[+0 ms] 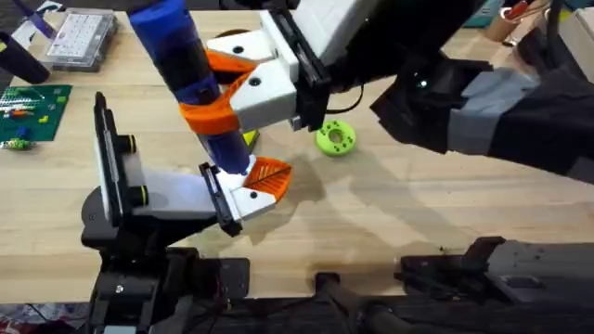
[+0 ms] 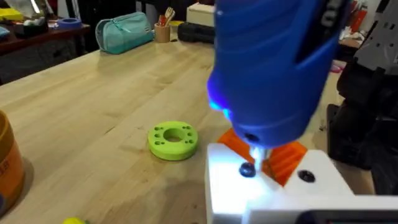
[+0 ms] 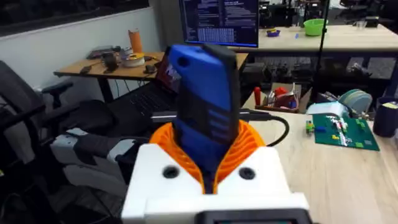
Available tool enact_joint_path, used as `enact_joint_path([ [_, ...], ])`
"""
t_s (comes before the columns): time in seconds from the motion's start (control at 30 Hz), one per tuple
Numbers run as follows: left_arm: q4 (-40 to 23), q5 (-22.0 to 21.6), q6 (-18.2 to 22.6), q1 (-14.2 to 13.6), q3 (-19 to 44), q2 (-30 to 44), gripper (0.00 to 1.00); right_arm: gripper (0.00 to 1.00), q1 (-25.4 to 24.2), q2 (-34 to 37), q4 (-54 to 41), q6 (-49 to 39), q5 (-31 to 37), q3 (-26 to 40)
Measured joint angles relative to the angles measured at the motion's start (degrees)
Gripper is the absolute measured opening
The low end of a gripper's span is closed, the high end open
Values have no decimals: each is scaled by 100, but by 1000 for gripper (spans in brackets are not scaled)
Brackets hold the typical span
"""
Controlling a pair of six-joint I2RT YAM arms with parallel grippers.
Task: Pick up the gripper from the table and insert it into the empty holder that is missing its gripper. Then pick up a screw, insert it into the mounting hole, and use the screwdriver to tighten it. Finally, clean up the table by picking up the vegetable and placing it into the bucket.
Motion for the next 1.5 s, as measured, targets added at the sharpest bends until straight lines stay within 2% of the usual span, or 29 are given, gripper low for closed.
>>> enact_joint_path([
  [1.5, 0, 0, -1, 0, 0, -1, 17, 49, -85, 2, 15, -71, -4, -34],
])
